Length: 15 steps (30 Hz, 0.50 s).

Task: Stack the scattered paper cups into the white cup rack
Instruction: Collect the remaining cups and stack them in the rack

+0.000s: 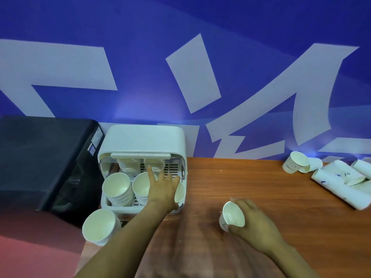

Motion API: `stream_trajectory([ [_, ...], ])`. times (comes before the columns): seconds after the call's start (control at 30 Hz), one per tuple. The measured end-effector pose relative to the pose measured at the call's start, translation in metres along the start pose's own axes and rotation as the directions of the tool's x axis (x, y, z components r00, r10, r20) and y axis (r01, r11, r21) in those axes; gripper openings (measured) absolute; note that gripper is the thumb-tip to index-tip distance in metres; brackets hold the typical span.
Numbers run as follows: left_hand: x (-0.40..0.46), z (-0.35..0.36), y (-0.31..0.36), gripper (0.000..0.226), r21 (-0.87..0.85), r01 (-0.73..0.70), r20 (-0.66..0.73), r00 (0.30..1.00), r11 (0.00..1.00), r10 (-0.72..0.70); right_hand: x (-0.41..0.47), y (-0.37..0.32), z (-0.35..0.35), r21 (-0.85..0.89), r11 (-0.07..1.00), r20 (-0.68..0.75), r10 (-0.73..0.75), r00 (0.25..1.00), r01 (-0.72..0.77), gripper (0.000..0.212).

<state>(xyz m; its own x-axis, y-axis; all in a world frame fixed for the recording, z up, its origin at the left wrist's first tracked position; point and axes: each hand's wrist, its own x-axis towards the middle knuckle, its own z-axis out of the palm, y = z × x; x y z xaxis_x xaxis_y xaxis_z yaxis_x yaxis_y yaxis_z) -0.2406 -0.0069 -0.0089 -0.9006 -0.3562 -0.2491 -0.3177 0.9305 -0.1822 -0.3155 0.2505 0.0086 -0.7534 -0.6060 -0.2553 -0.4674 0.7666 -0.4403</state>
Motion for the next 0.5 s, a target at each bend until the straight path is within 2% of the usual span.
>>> stream_trajectory([
  [0.2,-0.001,-0.006,-0.003,0.095,-0.003,-0.003,0.015,1.000,1.000,0.003,0.004,0.002,0.006,0.013,1.000,0.020,-0.023,1.000,0.023,0.080],
  [0.27,-0.008,-0.011,-0.009,0.094,-0.056,0.012,-0.042,0.999,0.998,-0.015,0.008,-0.003,0.006,0.057,0.997,0.022,-0.053,0.998,0.052,0.081],
  [0.33,-0.020,-0.014,-0.018,0.095,-0.140,0.009,-0.160,0.987,0.990,-0.032,0.015,-0.015,0.006,0.133,0.985,0.005,-0.115,0.993,0.113,0.082],
  [0.43,-0.044,-0.010,-0.035,0.097,-0.220,0.008,-0.272,0.960,0.976,-0.069,0.033,-0.044,0.008,0.192,0.955,-0.075,-0.216,0.973,0.227,0.078],
  [0.5,-0.058,-0.005,-0.041,0.091,-0.291,0.021,-0.273,0.956,0.957,-0.104,0.046,-0.068,0.011,0.199,0.944,-0.115,-0.244,0.963,0.262,0.077],
])
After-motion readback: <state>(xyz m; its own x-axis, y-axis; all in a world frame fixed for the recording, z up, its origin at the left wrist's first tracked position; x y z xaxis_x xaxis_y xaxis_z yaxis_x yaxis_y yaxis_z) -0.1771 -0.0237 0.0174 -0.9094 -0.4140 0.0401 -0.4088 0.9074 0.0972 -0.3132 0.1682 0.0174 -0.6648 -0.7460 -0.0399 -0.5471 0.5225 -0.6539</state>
